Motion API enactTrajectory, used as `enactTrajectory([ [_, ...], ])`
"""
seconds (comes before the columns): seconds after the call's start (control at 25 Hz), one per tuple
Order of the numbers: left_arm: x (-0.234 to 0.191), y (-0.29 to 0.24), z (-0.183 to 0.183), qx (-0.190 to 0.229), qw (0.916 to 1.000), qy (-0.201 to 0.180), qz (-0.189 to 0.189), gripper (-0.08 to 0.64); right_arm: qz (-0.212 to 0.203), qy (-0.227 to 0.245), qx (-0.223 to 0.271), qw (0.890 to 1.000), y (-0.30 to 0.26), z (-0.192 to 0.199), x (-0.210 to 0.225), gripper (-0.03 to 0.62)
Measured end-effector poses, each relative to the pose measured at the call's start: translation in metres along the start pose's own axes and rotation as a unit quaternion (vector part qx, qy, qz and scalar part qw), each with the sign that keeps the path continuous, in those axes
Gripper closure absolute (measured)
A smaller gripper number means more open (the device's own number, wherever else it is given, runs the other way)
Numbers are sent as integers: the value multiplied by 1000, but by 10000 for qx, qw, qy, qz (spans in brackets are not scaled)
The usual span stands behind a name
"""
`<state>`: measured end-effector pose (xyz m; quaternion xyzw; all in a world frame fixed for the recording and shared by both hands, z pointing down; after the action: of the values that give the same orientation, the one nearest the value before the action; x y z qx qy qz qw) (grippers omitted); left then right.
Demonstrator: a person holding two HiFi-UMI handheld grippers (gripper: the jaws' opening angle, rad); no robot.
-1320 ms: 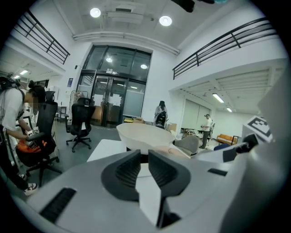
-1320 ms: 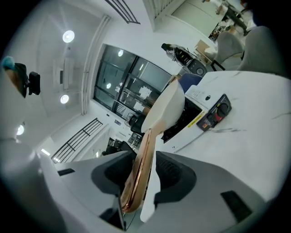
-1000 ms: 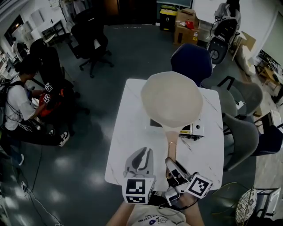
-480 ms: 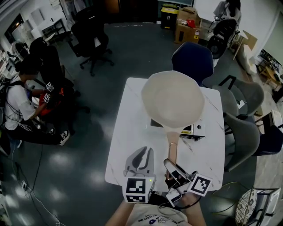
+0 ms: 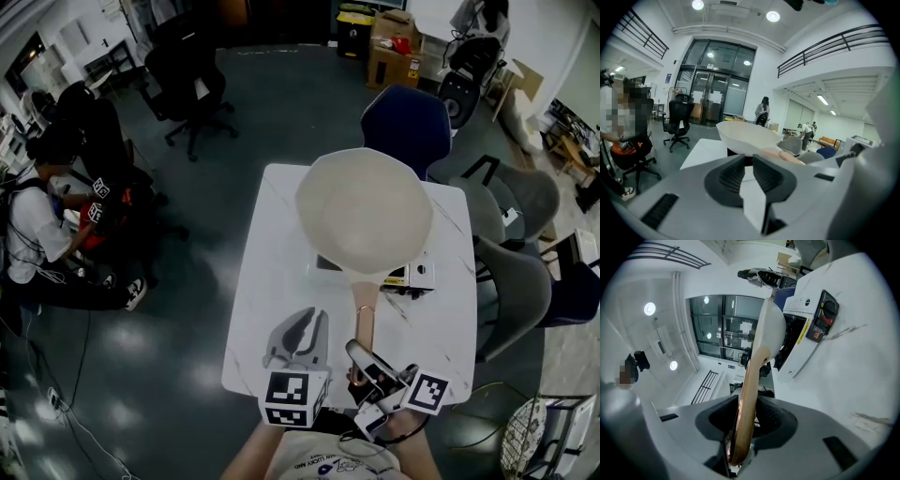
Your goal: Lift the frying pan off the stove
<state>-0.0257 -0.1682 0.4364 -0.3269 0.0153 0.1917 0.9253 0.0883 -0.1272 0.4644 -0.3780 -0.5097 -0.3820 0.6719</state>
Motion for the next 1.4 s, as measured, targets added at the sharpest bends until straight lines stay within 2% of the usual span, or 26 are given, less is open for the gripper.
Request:
enactTrajectory([
  [0.24, 8, -13, -7, 18, 9978, 287, 602, 499, 13, 33, -121, 9999, 0, 0, 3, 463],
  [0.4, 8, -23, -6, -186, 9947, 484, 888, 499, -28, 59, -183, 9998, -1, -1, 1, 463],
  [0.6, 12, -32, -5, -472, 9830, 983, 1474, 499, 35, 81, -261, 9996, 2, -3, 1, 463],
  [0.8, 15, -40, -8, -657, 9668, 1422, 2017, 499, 34, 97, -330, 9994, 2, -3, 0, 463],
  [1.12, 11, -51, -16, -777, 9505, 1727, 2463, 497, 100, 145, -402, 9990, 2, -2, 0, 463],
  [1.4, 14, -59, -18, -885, 9370, 1954, 2758, 467, 114, 172, -478, 9986, 2, -2, 2, 463],
])
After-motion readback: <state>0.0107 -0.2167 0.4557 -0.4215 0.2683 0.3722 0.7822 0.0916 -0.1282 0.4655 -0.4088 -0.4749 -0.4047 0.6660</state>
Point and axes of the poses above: the fingertips, and each gripper's own axes: y backward along the fingers, x to its right, z out of its underside, the point moved 4 cm from there along y, backward along the fingers, and after that the axes turned 15 degrees about -x, right-handed, at the moved point
